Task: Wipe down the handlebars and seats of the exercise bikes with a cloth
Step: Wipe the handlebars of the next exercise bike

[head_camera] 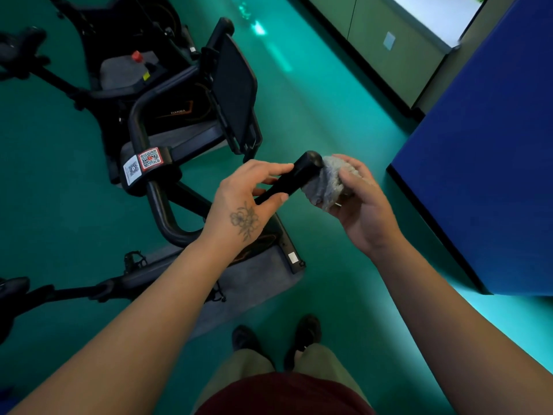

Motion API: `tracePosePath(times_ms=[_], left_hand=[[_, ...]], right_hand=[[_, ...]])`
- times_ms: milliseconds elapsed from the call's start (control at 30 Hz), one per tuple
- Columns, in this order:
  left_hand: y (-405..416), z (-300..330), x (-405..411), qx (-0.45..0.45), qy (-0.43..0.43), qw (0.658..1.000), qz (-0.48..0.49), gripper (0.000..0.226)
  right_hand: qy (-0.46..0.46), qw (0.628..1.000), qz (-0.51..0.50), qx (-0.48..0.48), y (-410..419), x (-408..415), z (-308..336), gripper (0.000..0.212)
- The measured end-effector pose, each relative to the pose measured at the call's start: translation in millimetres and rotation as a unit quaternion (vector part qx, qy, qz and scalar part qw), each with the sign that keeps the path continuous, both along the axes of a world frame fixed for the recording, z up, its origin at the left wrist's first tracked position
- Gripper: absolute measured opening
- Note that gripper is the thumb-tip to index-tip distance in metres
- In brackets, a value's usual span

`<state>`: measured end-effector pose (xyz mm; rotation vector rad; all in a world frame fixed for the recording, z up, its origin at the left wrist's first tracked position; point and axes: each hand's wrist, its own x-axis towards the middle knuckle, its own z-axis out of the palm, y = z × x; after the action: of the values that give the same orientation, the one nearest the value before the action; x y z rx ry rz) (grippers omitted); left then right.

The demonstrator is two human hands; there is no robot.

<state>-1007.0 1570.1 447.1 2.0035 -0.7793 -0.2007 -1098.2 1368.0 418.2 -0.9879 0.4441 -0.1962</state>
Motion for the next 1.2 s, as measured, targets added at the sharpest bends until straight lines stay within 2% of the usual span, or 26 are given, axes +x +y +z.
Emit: tracePosePath(times_ms=[200, 333, 433, 600, 967, 1200], left_hand=[[-1, -2, 0, -0.012, 0.001, 1.000, 0.002, 0.052], [1, -1, -2, -0.008, -0.003, 1.000, -0.001, 0.055], [3, 0, -3, -0.002, -0.002, 1.000, -0.007, 0.059], [4, -2, -4, -0.003, -0.005, 1.000, -0.014, 0.062], [10, -4, -6, 0.004, -0.010, 0.999, -0.034, 0.067], [24, -5, 4, 0.080, -0.045, 0.994, -0.052, 0.075]], right_hand=[[-0.018, 0.995, 0.042, -0.084, -1, 2, -7, 0.044], [-0.014, 0.981, 0.031, -0.189, 4, 7, -12, 0.052], [-0.020, 0.972, 0.013, -0.232, -5, 4, -6, 0.053], [-0.031, 0.973, -0.005, -0.229, -30, 1, 11, 0.064], [-0.019, 0.969, 0.031, -0.245, -4, 15, -4, 0.051], [-0.017, 0.966, 0.024, -0.255, -25, 4, 9, 0.055]])
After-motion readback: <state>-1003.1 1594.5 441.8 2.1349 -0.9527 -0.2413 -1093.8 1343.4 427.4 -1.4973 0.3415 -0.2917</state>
